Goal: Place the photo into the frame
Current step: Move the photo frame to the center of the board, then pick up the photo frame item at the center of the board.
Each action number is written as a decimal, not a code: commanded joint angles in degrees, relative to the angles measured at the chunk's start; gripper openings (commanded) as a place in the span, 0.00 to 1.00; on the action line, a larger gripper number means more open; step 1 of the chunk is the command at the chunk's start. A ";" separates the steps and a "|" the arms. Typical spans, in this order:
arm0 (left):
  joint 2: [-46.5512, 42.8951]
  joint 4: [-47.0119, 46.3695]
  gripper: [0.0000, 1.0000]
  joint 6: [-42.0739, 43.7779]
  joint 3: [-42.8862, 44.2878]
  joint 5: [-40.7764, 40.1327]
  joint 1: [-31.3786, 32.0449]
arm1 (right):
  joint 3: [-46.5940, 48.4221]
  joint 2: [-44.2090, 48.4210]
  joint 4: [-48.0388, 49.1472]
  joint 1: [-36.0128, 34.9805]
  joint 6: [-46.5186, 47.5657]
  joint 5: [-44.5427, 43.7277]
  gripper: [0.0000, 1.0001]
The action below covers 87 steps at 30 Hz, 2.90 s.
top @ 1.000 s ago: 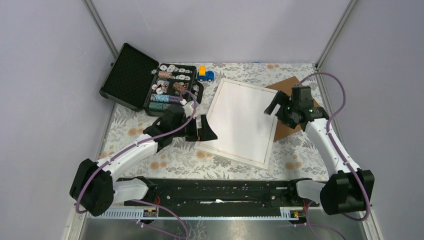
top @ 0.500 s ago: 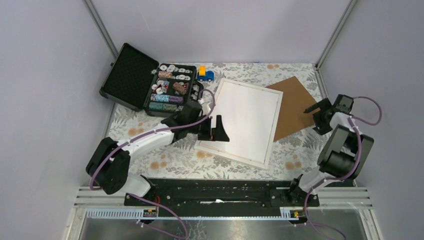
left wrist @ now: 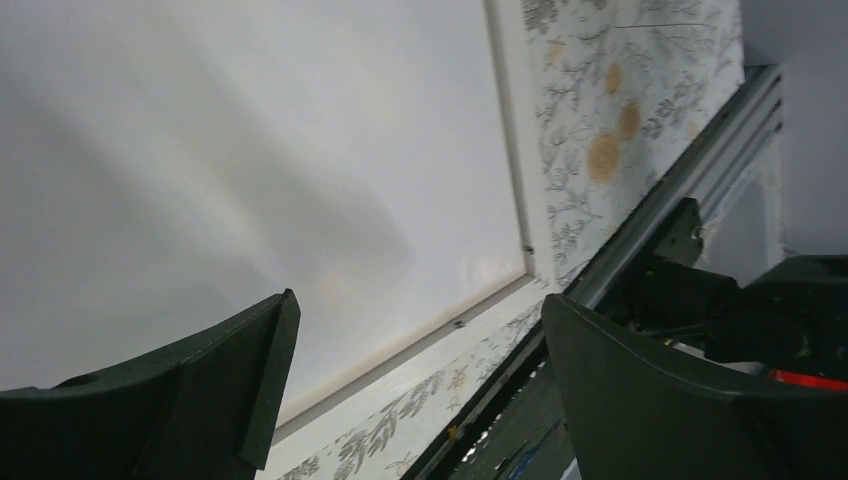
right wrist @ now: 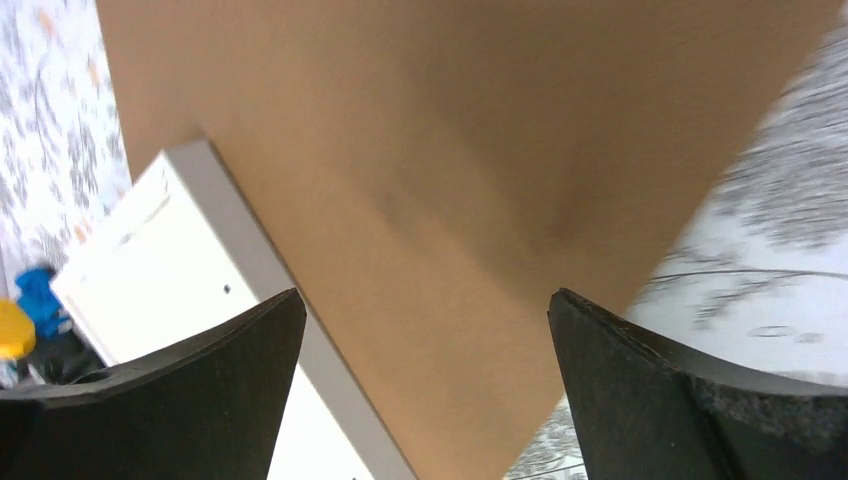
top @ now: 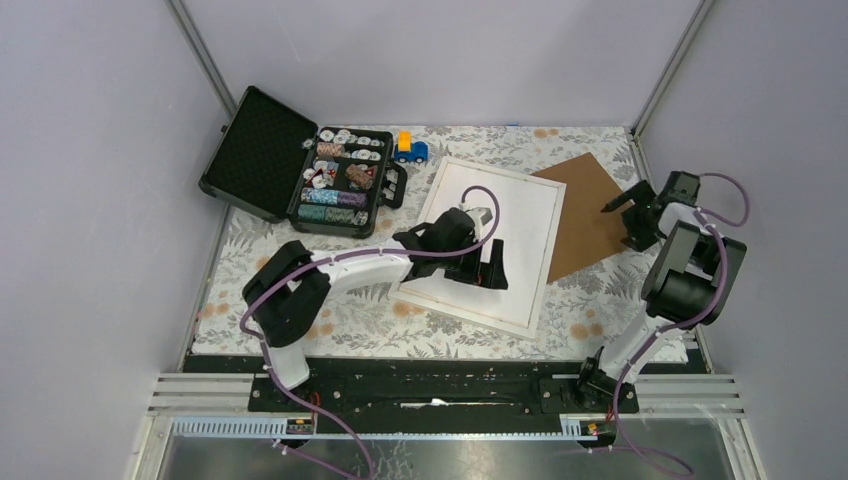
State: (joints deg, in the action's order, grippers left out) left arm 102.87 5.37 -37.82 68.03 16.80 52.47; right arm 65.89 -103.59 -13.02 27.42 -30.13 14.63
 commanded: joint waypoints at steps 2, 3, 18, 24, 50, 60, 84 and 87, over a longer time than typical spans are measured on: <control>-8.17 1.96 0.99 0.06 -4.98 -10.02 -1.00 | -2.67 1.27 0.50 -7.46 -0.86 6.64 0.95; -10.68 2.20 0.99 0.13 -7.56 -10.87 -1.35 | -3.36 2.01 0.53 -9.06 -0.89 6.11 0.93; -19.63 1.02 0.99 -0.85 -12.04 -6.87 -1.85 | -8.02 1.70 4.35 -26.49 -0.95 5.95 0.39; -11.65 -0.37 0.99 3.57 -4.80 -3.48 -0.04 | -4.17 3.69 0.24 -29.99 4.27 3.32 0.59; 34.79 -1.11 0.99 5.44 42.78 -4.50 8.66 | 3.28 -5.08 10.93 0.18 -3.51 -21.04 1.00; 38.85 -2.53 0.99 -4.53 43.23 -3.70 7.10 | 0.78 -6.78 14.74 3.06 -4.12 -21.35 1.00; 37.05 -5.19 0.99 -7.78 38.08 0.02 5.89 | -7.16 -7.00 44.88 6.84 -13.10 10.21 0.85; 36.76 -5.19 0.99 -7.90 37.85 0.46 5.88 | -9.15 -6.28 49.90 6.83 -15.63 12.82 0.83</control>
State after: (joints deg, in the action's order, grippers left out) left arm 140.03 -2.24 -45.45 107.68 16.51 58.94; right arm 58.76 -113.56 27.53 33.78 -31.31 13.06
